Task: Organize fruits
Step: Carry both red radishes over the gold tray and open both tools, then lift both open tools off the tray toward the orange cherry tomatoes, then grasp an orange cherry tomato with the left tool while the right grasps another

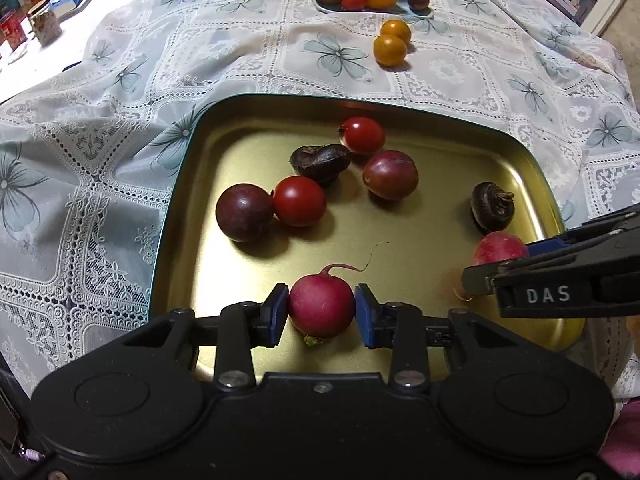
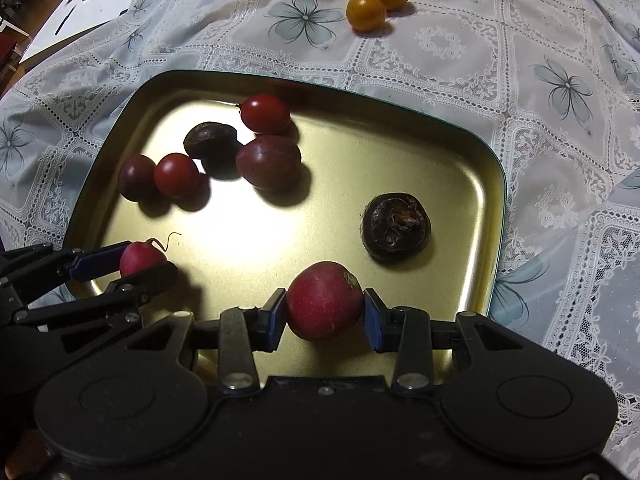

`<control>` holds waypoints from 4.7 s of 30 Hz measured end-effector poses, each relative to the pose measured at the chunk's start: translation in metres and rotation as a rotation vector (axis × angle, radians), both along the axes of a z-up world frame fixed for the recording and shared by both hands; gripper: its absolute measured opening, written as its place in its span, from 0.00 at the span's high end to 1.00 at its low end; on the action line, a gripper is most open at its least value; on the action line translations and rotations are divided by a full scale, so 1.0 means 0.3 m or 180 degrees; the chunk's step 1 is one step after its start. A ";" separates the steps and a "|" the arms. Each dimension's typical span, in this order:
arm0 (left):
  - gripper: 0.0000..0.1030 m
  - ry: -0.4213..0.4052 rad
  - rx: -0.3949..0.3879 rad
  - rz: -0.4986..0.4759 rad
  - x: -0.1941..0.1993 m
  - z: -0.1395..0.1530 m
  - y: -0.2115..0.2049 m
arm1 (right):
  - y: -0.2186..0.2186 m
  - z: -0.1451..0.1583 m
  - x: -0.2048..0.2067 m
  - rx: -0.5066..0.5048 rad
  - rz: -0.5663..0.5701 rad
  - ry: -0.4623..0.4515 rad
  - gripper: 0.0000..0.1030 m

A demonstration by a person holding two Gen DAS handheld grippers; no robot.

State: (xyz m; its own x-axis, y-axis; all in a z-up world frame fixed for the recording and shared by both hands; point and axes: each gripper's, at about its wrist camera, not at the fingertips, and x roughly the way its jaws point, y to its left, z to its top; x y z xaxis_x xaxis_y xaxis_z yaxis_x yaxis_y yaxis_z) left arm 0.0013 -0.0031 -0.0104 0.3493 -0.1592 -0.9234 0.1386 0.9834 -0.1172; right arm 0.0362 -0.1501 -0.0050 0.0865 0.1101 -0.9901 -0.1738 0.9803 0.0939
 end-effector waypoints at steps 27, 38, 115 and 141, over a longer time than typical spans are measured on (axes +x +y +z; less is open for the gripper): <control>0.54 0.0011 -0.0025 0.0060 0.006 0.009 0.006 | 0.006 0.005 -0.005 0.0026 0.0024 -0.0001 0.60; 0.54 0.0068 0.0013 0.0091 0.024 0.001 0.010 | 0.003 0.017 -0.003 0.0028 0.0036 -0.0031 0.60; 0.54 -0.0085 0.0026 0.0102 0.805 -0.090 -0.354 | -0.397 -0.016 0.504 -0.0049 -0.1348 -0.0156 0.60; 0.54 -0.0124 0.0287 0.0558 0.759 0.001 0.001 | -0.104 -0.118 0.849 0.0169 -0.1311 -0.0434 0.56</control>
State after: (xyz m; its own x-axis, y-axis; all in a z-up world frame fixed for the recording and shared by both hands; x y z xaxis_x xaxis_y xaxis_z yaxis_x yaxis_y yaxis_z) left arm 0.2289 -0.0028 -0.0101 0.4001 -0.0103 -0.9164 -0.0329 0.9991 -0.0256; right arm 0.2909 -0.1811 -0.0405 0.2633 0.0895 -0.9606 0.2165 0.9648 0.1492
